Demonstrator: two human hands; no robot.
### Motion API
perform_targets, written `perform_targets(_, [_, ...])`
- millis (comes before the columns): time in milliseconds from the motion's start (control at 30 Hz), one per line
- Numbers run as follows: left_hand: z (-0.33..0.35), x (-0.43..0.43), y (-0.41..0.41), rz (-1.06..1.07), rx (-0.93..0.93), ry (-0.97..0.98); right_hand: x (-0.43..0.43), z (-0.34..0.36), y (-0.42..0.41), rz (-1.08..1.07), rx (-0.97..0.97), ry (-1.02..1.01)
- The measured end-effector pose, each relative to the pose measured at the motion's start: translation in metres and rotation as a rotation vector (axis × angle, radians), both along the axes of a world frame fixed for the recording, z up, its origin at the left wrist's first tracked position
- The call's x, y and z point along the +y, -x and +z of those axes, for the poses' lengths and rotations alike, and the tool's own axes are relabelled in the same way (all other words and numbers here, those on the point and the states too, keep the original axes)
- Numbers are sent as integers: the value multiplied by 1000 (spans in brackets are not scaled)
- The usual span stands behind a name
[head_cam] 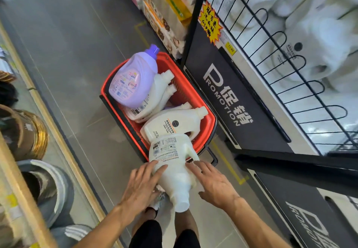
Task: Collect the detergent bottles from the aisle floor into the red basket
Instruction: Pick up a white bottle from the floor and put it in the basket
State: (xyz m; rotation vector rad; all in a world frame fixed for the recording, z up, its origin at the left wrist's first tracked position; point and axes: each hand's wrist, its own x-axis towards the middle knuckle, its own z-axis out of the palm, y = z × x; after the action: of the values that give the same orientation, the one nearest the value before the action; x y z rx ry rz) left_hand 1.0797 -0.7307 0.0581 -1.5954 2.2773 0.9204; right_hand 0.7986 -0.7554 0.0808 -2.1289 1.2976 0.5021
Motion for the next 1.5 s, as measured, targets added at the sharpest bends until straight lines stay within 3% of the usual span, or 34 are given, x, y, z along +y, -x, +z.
perform_targets(167, [43, -6, -14, -47, -57, 23, 19, 60, 20, -86, 128, -3])
perform_targets(300, [107, -51, 19, -152, -68, 147, 48, 122, 48, -164, 186, -8])
perform_targets(433, [180, -96, 97, -359, -70, 266, 81, 183, 77, -380, 245, 61])
perform_targets(600, [249, -72, 220, -742, -52, 385, 149, 244, 125, -680, 352, 102])
perform_targets(800, [319, 41, 363, -1114, 40, 472, 292, 293, 192, -1040, 460, 106])
perform_targets(967, [356, 189, 459, -1342, 178, 495, 481, 322, 211, -1338, 503, 51])
perform_targets(1267, [409, 444, 556, -1758, 397, 558, 741, 392, 205, -1921, 604, 50])
perform_targets(1500, [408, 586, 601, -2037, 438, 623, 840, 394, 197, -2224, 579, 27])
